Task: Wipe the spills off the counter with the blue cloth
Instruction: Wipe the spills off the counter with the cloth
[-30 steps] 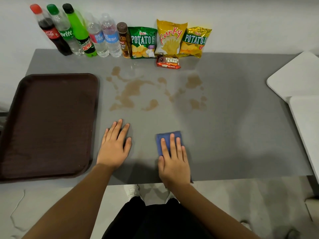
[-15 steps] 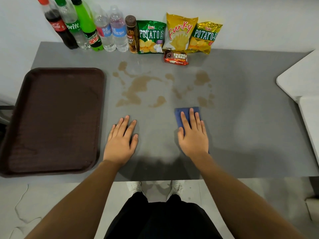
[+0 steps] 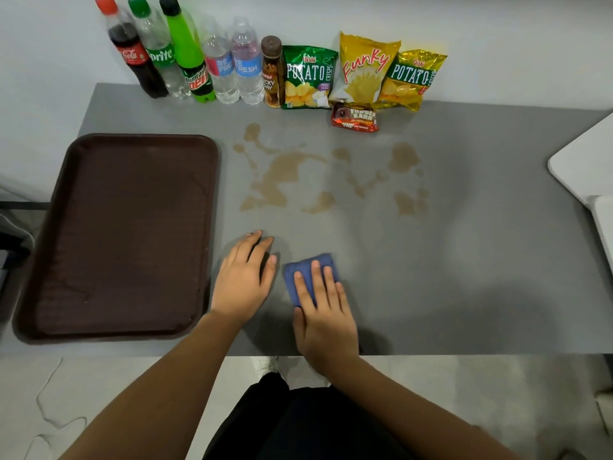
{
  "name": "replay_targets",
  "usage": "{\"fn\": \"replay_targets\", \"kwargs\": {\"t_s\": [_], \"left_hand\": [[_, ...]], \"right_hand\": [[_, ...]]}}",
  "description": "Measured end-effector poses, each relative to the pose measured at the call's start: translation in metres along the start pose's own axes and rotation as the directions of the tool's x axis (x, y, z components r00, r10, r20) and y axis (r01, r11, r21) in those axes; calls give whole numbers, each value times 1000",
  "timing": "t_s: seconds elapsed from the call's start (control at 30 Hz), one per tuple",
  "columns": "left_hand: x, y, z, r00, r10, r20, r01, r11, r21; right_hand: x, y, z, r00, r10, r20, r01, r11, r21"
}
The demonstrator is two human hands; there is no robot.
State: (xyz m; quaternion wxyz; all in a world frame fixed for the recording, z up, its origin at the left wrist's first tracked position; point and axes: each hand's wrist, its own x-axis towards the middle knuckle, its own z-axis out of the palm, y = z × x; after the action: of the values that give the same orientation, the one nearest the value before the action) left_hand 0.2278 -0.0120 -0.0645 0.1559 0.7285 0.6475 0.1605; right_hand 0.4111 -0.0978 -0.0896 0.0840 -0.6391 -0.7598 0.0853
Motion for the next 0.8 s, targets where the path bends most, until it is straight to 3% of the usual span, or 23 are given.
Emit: {"fn": "replay_targets", "kwargs": {"t_s": [0.2,0.37,0.57,0.8], "left_hand": [[8,-8,-16,997,-75,-15,74,995,-59],[10,-6,-22,999,-48,-25,46,996,-74],[13,1,-22,1000,-5,-4,5,996,-85],[17,41,-3,999,-26,28,27,1000,-9]], "right_hand": [[56,-44,8,995,19,96,-25,998,59],[87,-52,4,979,80,187,-98,991,88],[84,-12,-20,984,-52,173,34,994,102],[94,51,-44,981,47,187,-49,999,6]]}}
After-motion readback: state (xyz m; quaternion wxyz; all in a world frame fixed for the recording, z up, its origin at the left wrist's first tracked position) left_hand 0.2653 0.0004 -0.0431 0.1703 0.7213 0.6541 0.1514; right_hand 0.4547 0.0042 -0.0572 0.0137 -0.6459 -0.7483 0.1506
